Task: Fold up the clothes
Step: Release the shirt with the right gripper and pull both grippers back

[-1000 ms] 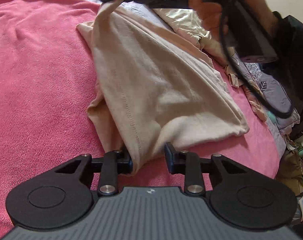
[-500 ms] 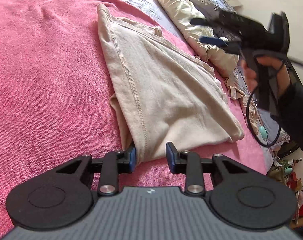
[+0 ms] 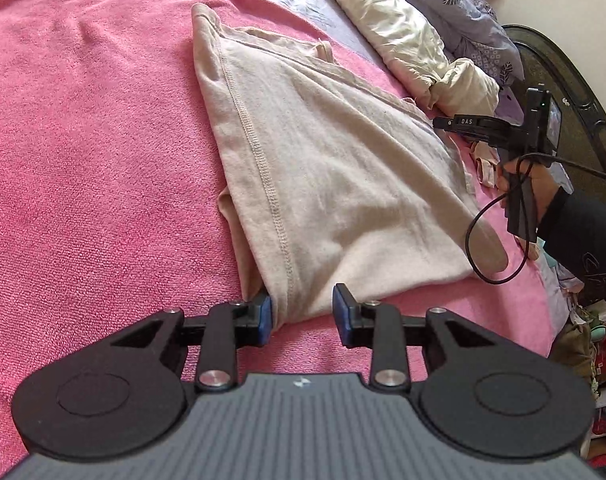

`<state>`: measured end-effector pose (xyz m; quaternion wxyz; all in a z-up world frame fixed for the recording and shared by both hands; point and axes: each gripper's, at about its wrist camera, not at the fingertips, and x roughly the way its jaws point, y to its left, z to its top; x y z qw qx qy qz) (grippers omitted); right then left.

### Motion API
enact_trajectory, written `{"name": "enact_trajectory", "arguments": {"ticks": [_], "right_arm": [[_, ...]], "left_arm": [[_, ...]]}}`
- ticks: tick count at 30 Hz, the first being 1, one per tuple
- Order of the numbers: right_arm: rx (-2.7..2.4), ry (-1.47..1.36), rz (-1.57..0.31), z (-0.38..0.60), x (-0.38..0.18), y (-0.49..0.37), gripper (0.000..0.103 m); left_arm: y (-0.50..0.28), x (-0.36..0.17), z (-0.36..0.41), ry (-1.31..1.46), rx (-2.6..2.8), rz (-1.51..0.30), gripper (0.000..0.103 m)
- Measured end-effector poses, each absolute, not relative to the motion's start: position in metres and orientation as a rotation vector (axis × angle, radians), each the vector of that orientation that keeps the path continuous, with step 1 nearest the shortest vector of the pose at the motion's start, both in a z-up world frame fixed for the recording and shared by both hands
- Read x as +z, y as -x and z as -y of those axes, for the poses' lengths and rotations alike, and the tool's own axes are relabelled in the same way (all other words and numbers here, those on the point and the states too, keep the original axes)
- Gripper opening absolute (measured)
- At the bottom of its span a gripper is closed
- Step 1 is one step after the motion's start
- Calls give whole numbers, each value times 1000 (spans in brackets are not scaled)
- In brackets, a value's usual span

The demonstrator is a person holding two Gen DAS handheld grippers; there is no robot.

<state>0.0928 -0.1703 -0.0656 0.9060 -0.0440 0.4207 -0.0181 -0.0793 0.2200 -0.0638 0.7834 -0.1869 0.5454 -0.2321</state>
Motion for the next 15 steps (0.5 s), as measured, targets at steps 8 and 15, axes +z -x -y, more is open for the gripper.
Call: {"name": "enact_trajectory", "arguments": {"ticks": [8, 15], "right_arm": [[-154, 188, -722, 189, -25, -73, 4], [-107, -20, -862, 237, -50, -65, 24]], "left_arm": [[77, -59, -212, 363, -483, -1204, 44], [78, -56, -210, 337, -477, -1219, 48]]}}
